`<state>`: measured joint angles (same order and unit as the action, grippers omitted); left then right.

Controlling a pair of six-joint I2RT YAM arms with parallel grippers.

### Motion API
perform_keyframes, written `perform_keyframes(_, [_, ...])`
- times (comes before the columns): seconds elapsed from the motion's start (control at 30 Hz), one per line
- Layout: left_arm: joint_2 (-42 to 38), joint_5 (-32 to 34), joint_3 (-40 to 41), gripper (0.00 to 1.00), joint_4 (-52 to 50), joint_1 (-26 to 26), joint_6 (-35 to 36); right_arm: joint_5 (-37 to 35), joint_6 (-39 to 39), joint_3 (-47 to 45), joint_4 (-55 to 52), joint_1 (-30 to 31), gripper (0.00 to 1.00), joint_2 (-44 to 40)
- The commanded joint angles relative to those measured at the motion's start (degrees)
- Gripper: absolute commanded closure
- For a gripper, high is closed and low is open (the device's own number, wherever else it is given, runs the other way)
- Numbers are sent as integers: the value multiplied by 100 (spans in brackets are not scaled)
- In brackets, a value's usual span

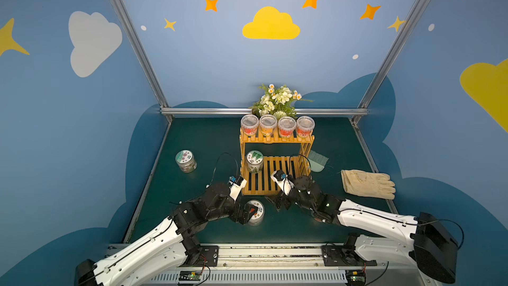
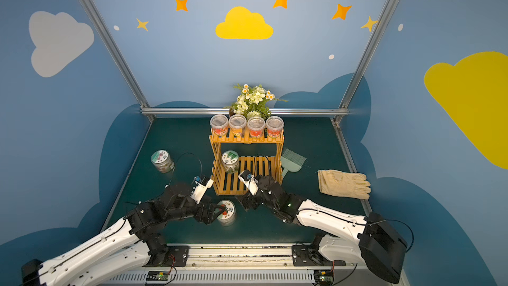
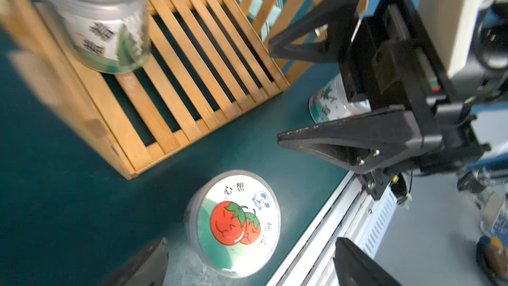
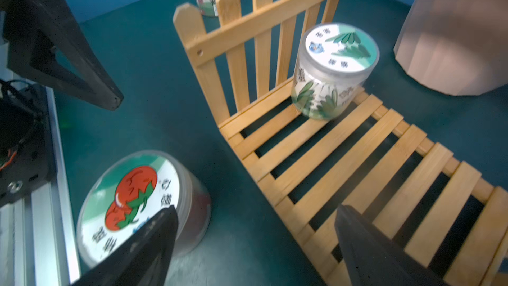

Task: Place the seed container on the shelf
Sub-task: Pick up the seed jar at the center of the board.

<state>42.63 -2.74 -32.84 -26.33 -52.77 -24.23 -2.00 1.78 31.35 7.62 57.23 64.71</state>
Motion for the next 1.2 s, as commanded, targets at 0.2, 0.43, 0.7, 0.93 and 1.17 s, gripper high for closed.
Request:
perform_keyframes(0.2, [272, 1665, 350, 0, 620, -1050, 890, 24, 422, -401, -487, 78, 4, -974])
perform_keyframes(0.43, [632, 1298, 454, 0, 1051, -1041, 1482, 33, 514, -469, -499, 86, 4, -1017])
perform_keyframes(0.7, [877, 1337, 603, 0, 1289, -1026, 1493, 16, 701, -573, -441, 95, 4, -1039])
perform_keyframes(0.93, [1306, 1503, 490, 0, 1338, -992, 1355, 24, 762, -582, -466, 104, 4, -1039])
perform_keyframes(1.17, [1322, 1557, 393, 0, 1114, -985, 1311, -47, 820, -612, -472, 104, 4, -1075])
